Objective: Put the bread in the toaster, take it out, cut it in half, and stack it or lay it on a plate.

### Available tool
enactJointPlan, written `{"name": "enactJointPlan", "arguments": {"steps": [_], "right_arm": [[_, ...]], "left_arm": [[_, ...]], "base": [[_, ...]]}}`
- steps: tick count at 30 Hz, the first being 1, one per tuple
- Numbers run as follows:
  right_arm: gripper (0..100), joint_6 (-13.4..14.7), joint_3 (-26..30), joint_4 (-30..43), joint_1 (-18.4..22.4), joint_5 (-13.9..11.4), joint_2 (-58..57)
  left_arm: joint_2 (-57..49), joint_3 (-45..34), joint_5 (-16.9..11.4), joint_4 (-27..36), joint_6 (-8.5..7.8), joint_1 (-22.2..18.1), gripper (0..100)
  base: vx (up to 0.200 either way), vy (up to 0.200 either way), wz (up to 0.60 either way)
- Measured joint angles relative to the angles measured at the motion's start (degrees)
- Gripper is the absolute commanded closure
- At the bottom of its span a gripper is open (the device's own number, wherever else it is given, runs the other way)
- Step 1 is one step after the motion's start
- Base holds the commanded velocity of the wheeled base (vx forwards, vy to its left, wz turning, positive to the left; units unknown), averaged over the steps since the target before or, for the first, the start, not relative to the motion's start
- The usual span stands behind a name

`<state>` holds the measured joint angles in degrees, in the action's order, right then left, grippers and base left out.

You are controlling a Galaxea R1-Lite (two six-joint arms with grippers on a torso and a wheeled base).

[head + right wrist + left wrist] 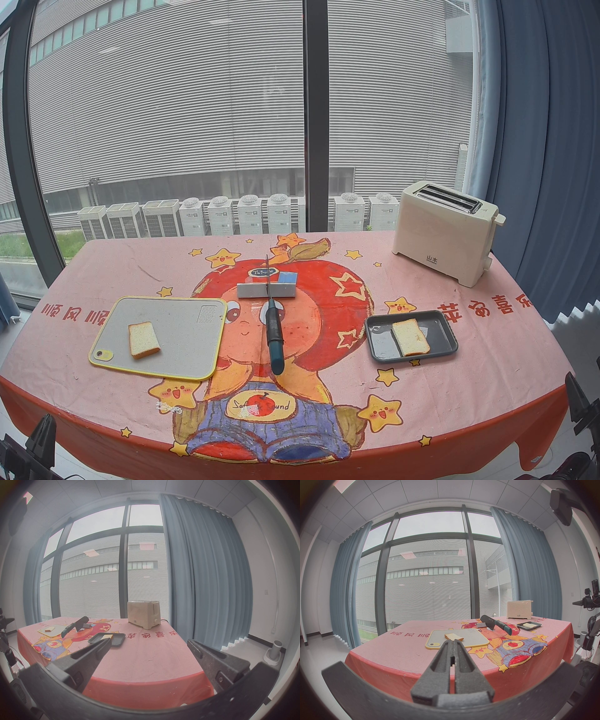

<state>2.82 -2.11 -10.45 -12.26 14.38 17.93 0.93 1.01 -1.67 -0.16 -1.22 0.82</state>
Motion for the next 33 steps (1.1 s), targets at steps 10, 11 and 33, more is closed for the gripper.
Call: {"name": "enactJointPlan", "arguments": {"steps": [10,11,33], "right_arm": [[0,-0.24,1.01,0.46,2.77,0.04,-4.33],[0,-0.41,1.04,0.82,3.32,0.04,-4.63],[0,-3.68,0.29,11.40,12.48,-8.73,-16.46]], "left_arm": [[0.00,0.00,0.00,0.00,0.00,-0.05,100],[0.00,0.00,0.01,0.00,0.00,-0.05,100],[0.00,0.00,0.01,0.00,0.05,0.00,100]], "base": [[0.000,0.000,0.00],[0.000,0.000,0.00],[0.000,0.000,0.00]]}}
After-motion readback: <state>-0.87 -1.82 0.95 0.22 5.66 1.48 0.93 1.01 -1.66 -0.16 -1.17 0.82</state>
